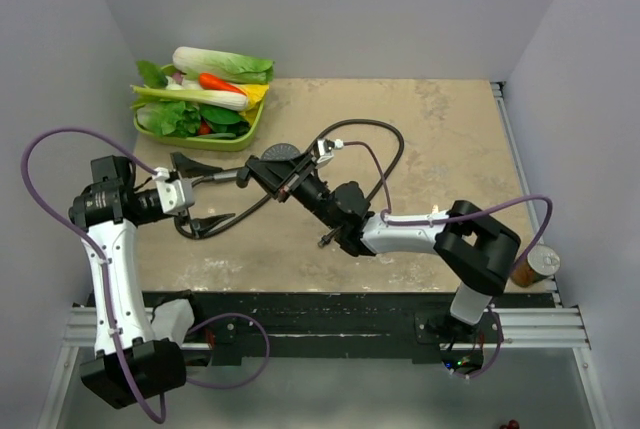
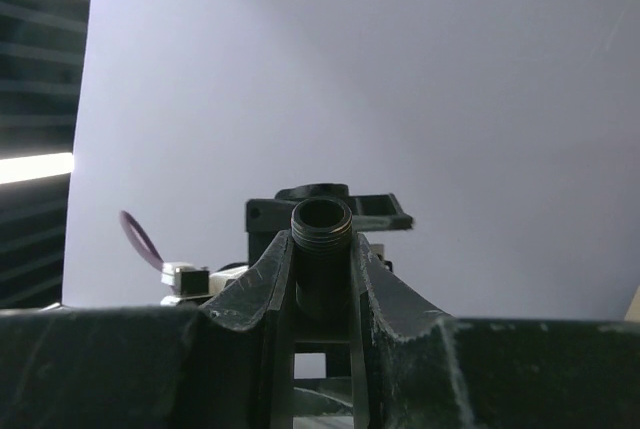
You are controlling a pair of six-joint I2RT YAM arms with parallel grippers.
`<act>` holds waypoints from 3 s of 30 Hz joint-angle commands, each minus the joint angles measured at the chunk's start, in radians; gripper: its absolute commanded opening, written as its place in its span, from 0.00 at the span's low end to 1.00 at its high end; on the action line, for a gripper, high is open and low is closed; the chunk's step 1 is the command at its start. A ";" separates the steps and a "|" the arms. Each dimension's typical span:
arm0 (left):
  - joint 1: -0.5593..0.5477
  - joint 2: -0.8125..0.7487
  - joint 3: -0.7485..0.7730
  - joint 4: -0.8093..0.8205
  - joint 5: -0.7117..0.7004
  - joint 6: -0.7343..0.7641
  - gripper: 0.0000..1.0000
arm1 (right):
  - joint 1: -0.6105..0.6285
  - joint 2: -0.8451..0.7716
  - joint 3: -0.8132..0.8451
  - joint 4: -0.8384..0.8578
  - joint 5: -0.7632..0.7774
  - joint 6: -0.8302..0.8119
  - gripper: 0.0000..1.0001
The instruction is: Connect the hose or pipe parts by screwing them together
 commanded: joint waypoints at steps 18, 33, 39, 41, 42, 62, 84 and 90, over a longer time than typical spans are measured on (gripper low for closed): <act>-0.006 0.032 0.194 0.016 0.271 0.124 0.99 | 0.029 0.126 0.157 0.201 0.002 0.080 0.00; -0.041 0.100 0.173 0.012 0.270 0.188 0.96 | 0.079 0.169 0.115 0.443 0.108 0.080 0.00; -0.058 0.109 0.199 0.015 0.268 0.215 0.99 | 0.057 0.149 0.093 0.468 0.155 0.039 0.00; -0.058 0.129 0.236 0.015 0.268 0.224 0.99 | 0.040 0.152 0.082 0.485 0.193 0.034 0.00; -0.064 0.135 0.243 0.015 0.268 0.250 0.99 | 0.030 0.155 0.084 0.499 0.198 0.026 0.00; -0.551 0.142 0.199 1.231 -0.835 -1.421 0.99 | -0.142 -0.016 -0.093 0.508 0.214 -0.043 0.00; -0.551 -0.172 -0.326 1.513 -0.549 -1.220 0.99 | -0.121 -0.009 -0.004 0.480 0.172 -0.001 0.00; -0.554 -0.138 -0.323 1.555 -0.582 -1.190 0.99 | -0.084 0.031 0.035 0.482 0.155 0.006 0.00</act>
